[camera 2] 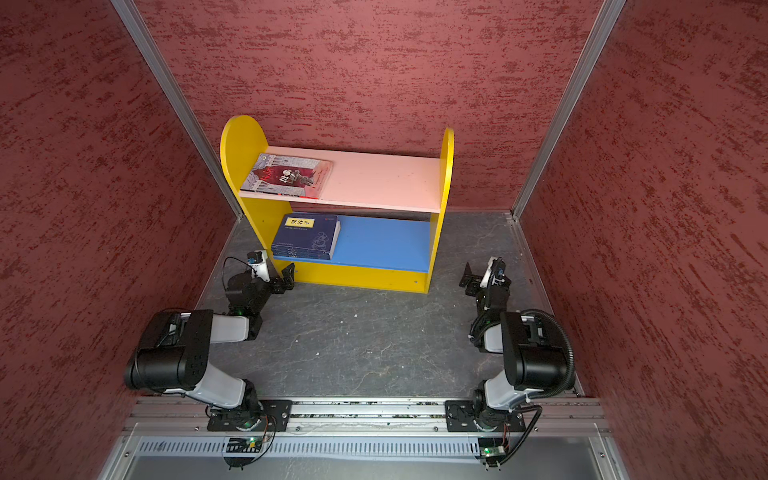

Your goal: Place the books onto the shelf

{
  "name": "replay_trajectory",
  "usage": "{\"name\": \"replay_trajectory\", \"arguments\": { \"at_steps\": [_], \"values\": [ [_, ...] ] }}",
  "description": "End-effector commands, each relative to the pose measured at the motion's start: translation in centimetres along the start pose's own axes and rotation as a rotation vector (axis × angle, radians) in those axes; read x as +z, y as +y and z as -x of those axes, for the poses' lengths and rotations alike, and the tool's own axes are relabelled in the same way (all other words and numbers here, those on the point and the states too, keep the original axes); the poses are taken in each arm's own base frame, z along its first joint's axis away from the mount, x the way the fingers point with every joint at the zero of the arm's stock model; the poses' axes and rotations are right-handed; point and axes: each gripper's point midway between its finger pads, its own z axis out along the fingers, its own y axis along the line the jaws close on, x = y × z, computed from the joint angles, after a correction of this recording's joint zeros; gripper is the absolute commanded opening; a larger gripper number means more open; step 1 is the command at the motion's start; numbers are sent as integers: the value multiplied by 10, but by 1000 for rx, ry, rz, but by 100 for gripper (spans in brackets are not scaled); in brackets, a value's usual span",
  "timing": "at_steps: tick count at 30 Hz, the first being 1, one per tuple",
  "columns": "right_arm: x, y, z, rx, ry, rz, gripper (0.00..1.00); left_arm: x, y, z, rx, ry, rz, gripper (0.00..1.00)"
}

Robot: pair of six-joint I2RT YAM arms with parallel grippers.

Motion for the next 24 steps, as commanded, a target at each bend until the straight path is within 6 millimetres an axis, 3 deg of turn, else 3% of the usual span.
{"name": "replay_trajectory", "arguments": {
  "at_steps": [1, 24],
  "values": [
    [-1, 3, 3, -25, -5, 21, 99, 0, 2, 1, 16, 4, 17, 99],
    [0, 5, 1, -37, 3, 17, 99, 0, 2, 1, 18, 4, 17, 99]
  ]
}}
